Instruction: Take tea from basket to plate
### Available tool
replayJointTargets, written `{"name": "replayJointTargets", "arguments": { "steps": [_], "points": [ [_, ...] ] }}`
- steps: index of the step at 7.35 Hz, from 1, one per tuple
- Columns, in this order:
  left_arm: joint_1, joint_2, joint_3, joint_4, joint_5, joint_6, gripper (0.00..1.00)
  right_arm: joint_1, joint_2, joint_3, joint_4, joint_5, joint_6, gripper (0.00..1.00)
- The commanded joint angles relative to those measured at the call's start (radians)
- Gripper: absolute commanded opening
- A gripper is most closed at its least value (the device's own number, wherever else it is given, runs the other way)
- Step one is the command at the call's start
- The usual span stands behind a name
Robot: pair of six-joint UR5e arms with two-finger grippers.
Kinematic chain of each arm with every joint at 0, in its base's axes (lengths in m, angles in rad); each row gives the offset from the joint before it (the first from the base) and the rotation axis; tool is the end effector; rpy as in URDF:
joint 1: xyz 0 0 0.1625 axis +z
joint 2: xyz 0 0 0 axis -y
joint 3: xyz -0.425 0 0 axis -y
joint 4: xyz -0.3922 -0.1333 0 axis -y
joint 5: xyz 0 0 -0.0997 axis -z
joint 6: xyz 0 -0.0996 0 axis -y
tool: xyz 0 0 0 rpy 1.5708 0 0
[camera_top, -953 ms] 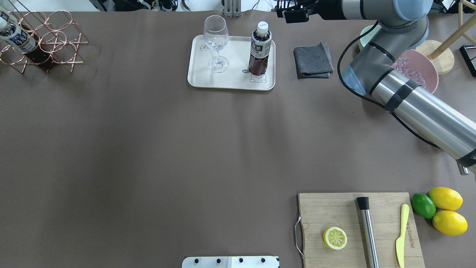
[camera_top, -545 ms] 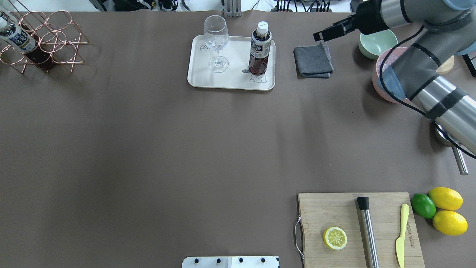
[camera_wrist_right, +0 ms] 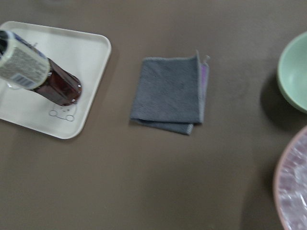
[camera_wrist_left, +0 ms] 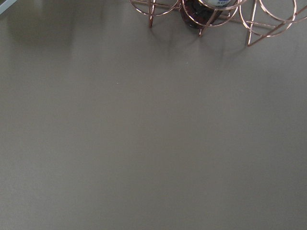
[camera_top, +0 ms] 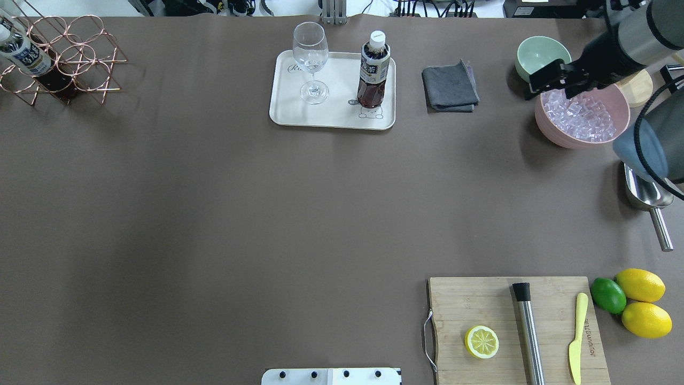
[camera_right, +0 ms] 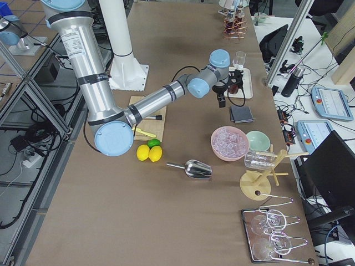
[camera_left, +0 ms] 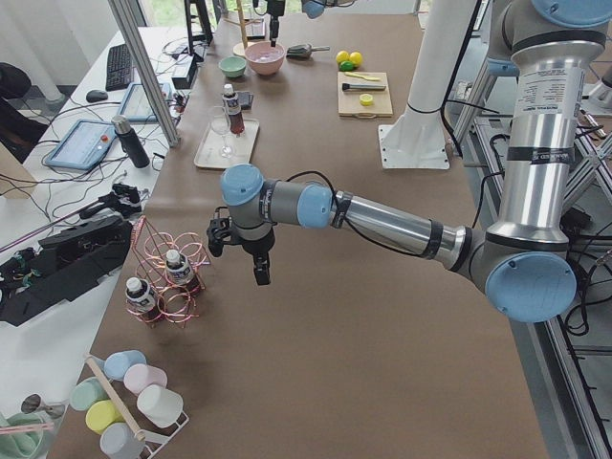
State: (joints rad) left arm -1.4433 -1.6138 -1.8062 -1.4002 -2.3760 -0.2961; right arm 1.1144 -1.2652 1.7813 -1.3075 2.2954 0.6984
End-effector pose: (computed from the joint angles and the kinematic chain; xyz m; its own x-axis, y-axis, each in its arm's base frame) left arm 0.0028 -0.5057 0.5372 0.6849 -0.1299 -0.7170 0.0768 0.9914 -0.1062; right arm -0.2006 -0.5613 0.3572 0.5591 -0.1624 0.8130 -0.0601 0.9701 0.2351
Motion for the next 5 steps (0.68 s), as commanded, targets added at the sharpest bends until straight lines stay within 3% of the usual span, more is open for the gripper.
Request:
{"name": "replayJointTargets", "arguments": {
  "steps": [1,3,5],
  "points": [
    [-0.02,0.115,0.019,-0.09,-0.005,0.084,0.97,0.054,-0.138,0.043,-0.281,0.007,0.052,1.0],
    [-0.072,0.175,0.022,-0.131,-0.005,0.123,0.97,0.119,-0.299,0.041,-0.276,-0.016,0.023,1.0],
    [-0.1,0.226,0.045,-0.158,-0.006,0.137,0.97,0.25,-0.437,0.035,-0.276,-0.017,-0.22,1.0]
  ]
}}
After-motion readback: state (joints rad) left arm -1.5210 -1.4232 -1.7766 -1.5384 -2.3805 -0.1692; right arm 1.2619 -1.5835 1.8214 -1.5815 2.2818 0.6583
